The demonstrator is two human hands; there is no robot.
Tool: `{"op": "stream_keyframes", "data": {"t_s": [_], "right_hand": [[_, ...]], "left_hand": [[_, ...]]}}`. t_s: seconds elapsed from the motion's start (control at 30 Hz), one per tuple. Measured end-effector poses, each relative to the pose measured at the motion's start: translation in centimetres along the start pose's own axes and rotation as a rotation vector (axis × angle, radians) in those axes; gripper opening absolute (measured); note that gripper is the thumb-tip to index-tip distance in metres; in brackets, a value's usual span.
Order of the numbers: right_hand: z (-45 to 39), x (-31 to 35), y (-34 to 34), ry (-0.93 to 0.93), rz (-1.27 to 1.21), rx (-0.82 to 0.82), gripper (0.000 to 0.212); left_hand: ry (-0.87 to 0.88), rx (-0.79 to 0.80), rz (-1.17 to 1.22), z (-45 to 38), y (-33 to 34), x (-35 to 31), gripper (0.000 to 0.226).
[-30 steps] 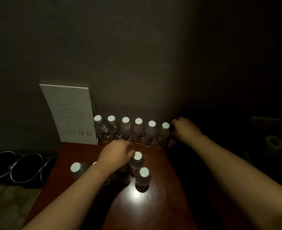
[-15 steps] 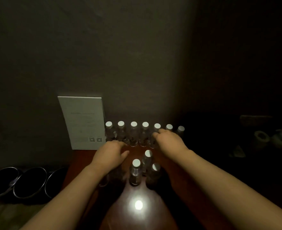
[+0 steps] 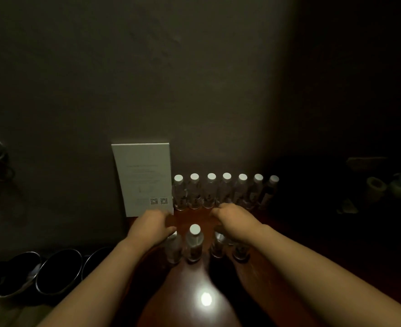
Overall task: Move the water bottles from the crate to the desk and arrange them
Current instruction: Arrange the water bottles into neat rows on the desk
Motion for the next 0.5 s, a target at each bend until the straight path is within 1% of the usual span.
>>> {"op": "stream_keyframes", "data": {"t_s": [0.13,0.27,0.4,0.5], "right_hand": [[-1.1,2.2,2.2,-0.007,-0.067,0.047,0.040],[-2.6,3.6,4.4,-0.030,-0.036,0.125,0.047],[-3.6,4.6,5.9,-0.051,-0.028,0.167,0.035],[-4.2,4.8,6.5,-0.047,-0.030,0.174,0.032]], "left_hand": [[0.018,0.028,-0.008,-0.4,1.5,0.7,0.051],[0.049,0.027,-0.010,-0.7,3.0,1.3,0.047],[0.065,0.015,0.001,-0.9,4.2,1.3,0.043],[0.069,0.023,-0.009,-1.0,5.2,1.4,0.044]]}}
Point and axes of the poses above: each hand's wrist, its own z-axis away from the middle knuckle, its own y-axis out of the palm, x = y × z, the point moved 10 cm from there along -z, towards the middle knuckle, and after that the axes turned 8 degrees about -x, right-handed, at the moved point
